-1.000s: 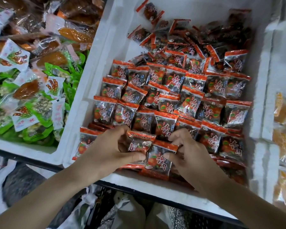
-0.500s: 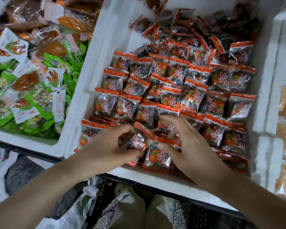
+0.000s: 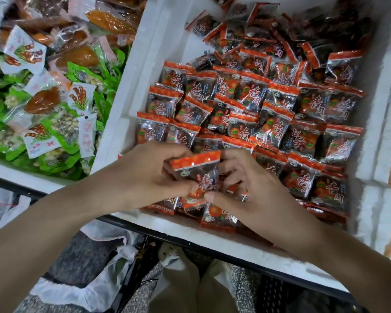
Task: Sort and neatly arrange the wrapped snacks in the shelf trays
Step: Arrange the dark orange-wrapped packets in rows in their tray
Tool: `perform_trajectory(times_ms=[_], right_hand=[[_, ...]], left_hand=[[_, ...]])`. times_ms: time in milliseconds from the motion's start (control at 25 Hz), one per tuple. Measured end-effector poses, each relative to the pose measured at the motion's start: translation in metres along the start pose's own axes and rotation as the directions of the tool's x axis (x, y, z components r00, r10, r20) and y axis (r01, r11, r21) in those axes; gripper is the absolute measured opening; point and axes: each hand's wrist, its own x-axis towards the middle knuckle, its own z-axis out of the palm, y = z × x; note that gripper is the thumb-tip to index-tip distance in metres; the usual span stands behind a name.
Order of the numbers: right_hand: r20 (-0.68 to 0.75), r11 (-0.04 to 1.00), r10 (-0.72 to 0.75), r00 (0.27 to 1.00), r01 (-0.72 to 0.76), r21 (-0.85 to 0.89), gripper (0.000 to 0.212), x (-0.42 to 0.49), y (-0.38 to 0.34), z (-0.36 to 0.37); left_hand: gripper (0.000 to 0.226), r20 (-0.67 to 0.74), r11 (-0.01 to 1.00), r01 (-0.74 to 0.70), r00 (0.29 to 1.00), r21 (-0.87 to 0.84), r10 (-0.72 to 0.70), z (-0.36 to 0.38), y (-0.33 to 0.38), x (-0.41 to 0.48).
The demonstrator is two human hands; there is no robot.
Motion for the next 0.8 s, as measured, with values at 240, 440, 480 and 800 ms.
perform_trajectory(times_ms=[240,440,480,800], right_hand=[[0.005,0.791,-0.115,0.993,0.094,-0.605,0.035,-0.008,0.021,0.008],[-0.023,0.806,-0.095,0.995,0.064,-0.589,0.045,-0.010,0.029,0.006],[-0.025,0.822,-0.074,0.997,0.046,-0.568,0.043,-0.010,0.029,0.003],[-0.006,0.847,-0.102,0.995,0.084,-0.525,0.035,-0.008,0.033,-0.004]], left_hand=[[0.023,0.143,0.881,-0.149,0.985,0.449,0.094,0.014,-0.015,0.006],[0.056,0.057,0.564,-0.311,0.905,0.765,0.422,0.028,-0.032,0.002],[0.058,0.061,0.559,-0.334,0.891,0.759,0.450,0.030,-0.037,0.002],[0.076,0.156,0.358,-0.343,0.875,0.868,0.459,0.041,-0.051,0.003]])
